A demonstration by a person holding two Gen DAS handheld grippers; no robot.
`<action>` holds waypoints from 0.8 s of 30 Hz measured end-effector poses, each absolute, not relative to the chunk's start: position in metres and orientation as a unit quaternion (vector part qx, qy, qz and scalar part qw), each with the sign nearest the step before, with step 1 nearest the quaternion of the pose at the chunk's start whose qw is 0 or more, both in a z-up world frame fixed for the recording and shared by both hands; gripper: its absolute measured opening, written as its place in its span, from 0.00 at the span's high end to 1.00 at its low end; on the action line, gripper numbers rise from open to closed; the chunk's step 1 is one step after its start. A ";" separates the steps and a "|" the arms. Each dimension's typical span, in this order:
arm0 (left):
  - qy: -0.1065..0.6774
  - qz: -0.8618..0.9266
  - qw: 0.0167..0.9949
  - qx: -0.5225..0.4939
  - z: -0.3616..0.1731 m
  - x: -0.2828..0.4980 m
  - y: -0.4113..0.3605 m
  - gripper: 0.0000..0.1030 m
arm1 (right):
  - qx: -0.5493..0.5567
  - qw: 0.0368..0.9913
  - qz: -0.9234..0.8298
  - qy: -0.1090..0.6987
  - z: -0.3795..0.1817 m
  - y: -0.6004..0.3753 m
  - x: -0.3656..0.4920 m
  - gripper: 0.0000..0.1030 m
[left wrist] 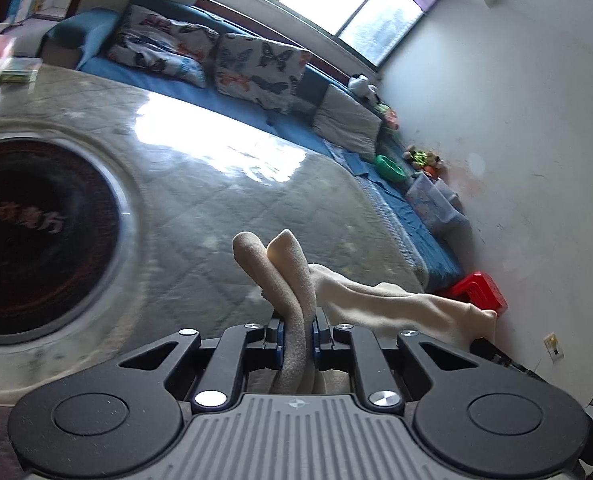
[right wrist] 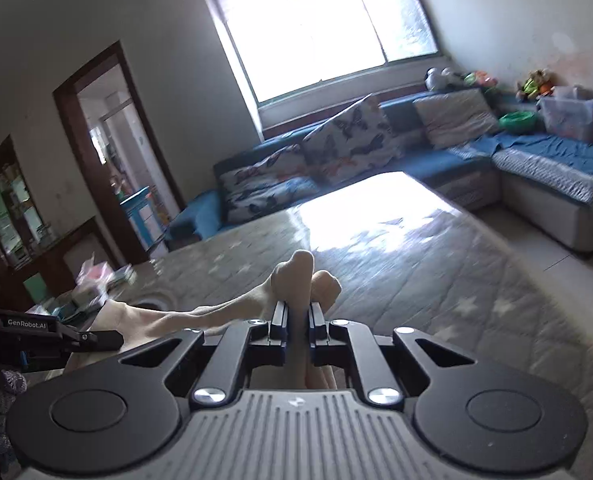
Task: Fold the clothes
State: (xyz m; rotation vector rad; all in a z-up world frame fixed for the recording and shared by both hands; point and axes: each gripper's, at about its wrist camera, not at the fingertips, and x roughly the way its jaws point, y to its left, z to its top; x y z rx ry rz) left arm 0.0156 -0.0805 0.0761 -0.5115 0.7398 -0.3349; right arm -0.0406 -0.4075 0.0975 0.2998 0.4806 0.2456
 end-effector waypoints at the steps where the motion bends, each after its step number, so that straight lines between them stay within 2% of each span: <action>1: 0.355 -0.168 0.887 -0.242 0.079 0.020 -0.089 0.87 | 0.146 0.955 0.111 0.231 0.101 -0.414 -0.041 0.92; 8: 0.368 -0.203 0.882 -0.213 0.082 0.047 -0.152 0.87 | 0.125 0.966 0.048 0.219 0.112 -0.453 -0.031 0.92; 15: 0.396 -0.198 0.881 -0.169 0.060 0.068 -0.188 0.86 | 0.138 0.960 0.004 0.243 0.090 -0.483 -0.015 0.92; 18: 0.410 -0.175 0.884 -0.139 0.045 0.073 -0.196 0.82 | 0.136 0.955 -0.006 0.262 0.074 -0.489 -0.008 0.90; 20: 0.414 -0.159 0.888 -0.122 0.040 0.073 -0.195 0.79 | 0.129 0.951 -0.016 0.279 0.060 -0.491 -0.003 0.85; 22: 0.415 -0.147 0.890 -0.115 0.037 0.074 -0.190 0.68 | 0.118 0.951 -0.027 0.284 0.055 -0.491 0.000 0.85; 24: 0.411 -0.141 0.893 -0.116 0.038 0.074 -0.185 0.66 | 0.105 0.954 -0.033 0.278 0.056 -0.488 0.000 0.84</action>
